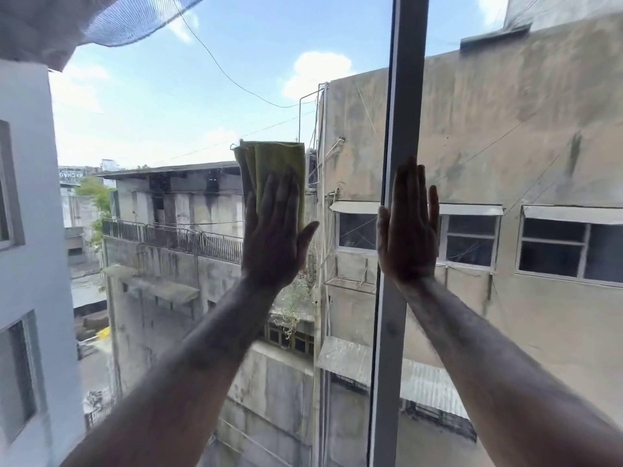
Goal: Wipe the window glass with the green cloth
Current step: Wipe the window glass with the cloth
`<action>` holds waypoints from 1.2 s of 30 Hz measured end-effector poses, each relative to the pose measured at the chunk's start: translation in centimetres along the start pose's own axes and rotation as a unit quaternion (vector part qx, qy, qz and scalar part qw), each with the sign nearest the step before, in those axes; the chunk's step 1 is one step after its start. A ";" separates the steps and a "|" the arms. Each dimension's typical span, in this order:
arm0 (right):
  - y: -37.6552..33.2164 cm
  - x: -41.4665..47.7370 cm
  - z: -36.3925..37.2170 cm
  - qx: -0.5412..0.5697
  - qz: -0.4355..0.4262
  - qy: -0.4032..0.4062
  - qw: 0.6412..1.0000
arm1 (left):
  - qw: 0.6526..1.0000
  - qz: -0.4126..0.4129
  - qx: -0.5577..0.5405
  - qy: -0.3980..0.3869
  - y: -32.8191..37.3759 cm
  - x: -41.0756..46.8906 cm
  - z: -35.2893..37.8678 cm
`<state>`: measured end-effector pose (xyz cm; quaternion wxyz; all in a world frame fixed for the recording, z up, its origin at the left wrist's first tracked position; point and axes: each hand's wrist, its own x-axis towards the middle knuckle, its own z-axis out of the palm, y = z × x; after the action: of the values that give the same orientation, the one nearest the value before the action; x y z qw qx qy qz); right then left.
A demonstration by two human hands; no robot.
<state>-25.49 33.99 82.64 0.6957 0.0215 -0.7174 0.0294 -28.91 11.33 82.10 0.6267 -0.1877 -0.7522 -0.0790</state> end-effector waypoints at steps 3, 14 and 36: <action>0.0 0.0 0.0 0.004 0.001 -0.001 1.000 | 1.000 0.027 0.001 0.011 -0.9 0.2 -1.7; 0.2 0.1 0.2 0.008 -0.002 -0.005 1.000 | 0.999 -0.014 -0.010 -0.052 -4.7 7.9 -6.7; -8.9 -0.2 -7.7 0.356 0.161 -0.460 0.797 | 0.850 -0.293 -0.407 -0.163 -4.6 1.2 -12.9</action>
<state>-17.12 25.63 82.75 0.2127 0.1634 -0.8848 0.3811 -19.07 2.81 86.39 0.3105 -0.2068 -0.7638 -0.5267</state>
